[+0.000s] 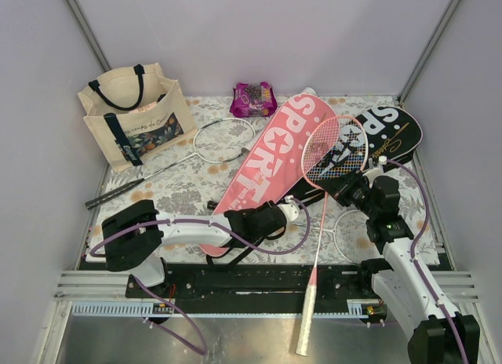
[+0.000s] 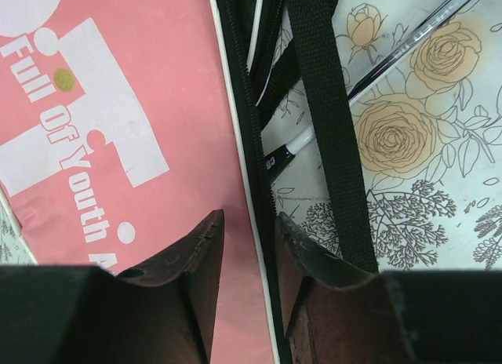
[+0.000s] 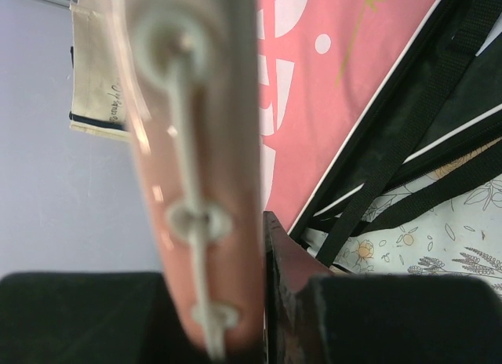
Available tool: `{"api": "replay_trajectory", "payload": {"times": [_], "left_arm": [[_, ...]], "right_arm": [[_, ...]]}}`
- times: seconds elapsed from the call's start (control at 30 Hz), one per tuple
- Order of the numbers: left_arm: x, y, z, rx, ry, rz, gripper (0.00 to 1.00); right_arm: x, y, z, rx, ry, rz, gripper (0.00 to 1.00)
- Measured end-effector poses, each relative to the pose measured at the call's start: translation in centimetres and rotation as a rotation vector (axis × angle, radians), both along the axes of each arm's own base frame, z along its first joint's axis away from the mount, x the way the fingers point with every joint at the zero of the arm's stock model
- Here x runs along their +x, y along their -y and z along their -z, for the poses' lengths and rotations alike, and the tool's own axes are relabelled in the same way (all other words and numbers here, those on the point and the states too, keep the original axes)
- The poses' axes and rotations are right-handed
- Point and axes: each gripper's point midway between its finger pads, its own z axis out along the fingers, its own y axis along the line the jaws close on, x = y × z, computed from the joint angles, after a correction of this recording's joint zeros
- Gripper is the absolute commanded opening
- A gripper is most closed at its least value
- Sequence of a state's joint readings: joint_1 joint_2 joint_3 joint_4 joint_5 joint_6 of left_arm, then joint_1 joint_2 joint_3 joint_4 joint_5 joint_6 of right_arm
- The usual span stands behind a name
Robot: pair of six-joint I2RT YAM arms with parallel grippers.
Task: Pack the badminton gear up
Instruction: Place the racket in the racket bag.
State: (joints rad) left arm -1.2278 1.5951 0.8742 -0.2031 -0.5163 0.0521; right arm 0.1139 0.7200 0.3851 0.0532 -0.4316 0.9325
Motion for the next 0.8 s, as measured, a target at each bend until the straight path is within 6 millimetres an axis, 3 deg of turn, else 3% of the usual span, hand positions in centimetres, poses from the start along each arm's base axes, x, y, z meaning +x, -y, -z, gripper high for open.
{"api": "replay_trajectory", "payload": {"times": [0.23, 0.33, 0.4, 0.47, 0.7, 0.8], "left_arm": [[-0.2, 0.1, 0.4, -0.004, -0.008, 0.007, 0.32], [-0.2, 0.0, 0.6, 0.001, -0.01, 0.007, 0.22], [-0.2, 0.0, 0.8, 0.006, -0.01, 0.008, 0.08], [-0.2, 0.0, 1.0, 0.01, -0.011, 0.006, 0.0], [-0.2, 0.0, 0.9, 0.007, -0.011, 0.002, 0.0], [-0.2, -0.1, 0.0, -0.017, -0.009, -0.006, 0.0]], "right_arm": [[-0.1, 0.0, -0.3, 0.008, 0.007, 0.002, 0.0], [-0.2, 0.0, -0.4, 0.01, 0.01, 0.003, 0.0], [-0.3, 0.0, -0.5, 0.011, 0.011, 0.004, 0.0], [-0.4, 0.0, -0.5, 0.011, 0.01, 0.004, 0.0], [-0.8, 0.1, -0.2, 0.016, -0.003, 0.006, 0.0], [-1.2, 0.2, 0.5, 0.016, -0.028, 0.012, 0.0]]}}
